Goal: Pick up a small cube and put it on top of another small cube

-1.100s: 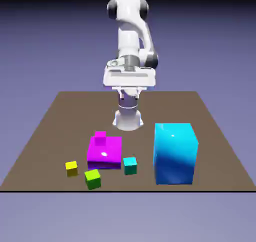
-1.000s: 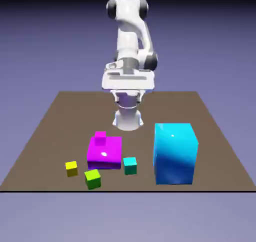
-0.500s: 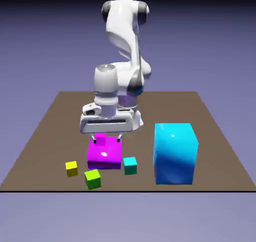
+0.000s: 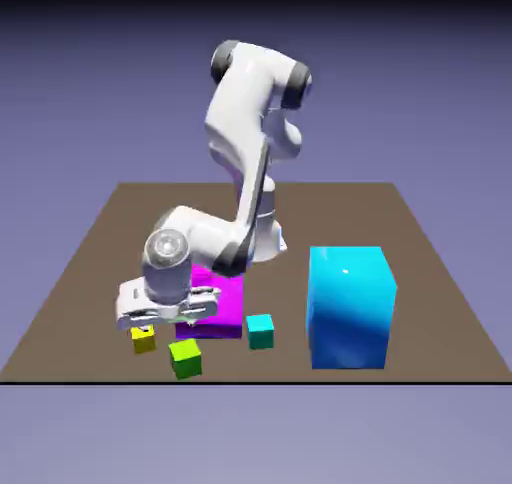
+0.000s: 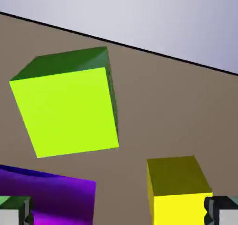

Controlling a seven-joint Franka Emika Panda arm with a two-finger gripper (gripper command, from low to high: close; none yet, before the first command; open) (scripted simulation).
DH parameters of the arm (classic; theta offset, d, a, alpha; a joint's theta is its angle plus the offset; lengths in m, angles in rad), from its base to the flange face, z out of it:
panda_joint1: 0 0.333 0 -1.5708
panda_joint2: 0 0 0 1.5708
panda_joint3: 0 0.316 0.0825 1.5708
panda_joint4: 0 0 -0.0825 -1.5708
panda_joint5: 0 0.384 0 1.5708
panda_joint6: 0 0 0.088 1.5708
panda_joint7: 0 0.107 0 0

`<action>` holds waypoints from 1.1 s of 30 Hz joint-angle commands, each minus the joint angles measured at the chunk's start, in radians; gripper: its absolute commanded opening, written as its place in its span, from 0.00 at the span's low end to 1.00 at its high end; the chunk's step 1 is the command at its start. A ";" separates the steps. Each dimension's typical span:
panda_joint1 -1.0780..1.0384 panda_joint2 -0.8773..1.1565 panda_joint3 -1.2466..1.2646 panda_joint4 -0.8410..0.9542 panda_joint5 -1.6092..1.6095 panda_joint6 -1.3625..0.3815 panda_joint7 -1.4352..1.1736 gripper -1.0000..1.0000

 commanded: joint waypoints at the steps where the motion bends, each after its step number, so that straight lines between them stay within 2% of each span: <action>1: 0.007 0.036 -0.017 0.027 0.001 -0.031 -0.017 0.50; 8: 0.055 0.280 -0.134 0.208 0.007 -0.240 -0.129 0.50; 13: 0.038 0.324 -0.111 0.104 0.026 -0.092 -0.125 0.50; 14: 0.038 0.324 -0.111 0.104 0.026 -0.092 -0.125 0.00; 19: 0.077 0.277 -0.151 0.198 0.032 -0.222 -0.151 0.00; 21: 0.130 0.254 -0.191 0.156 0.116 -0.178 -0.171 0.00; 33: 0.216 -0.042 -0.243 -0.188 0.628 -0.110 0.351 0.00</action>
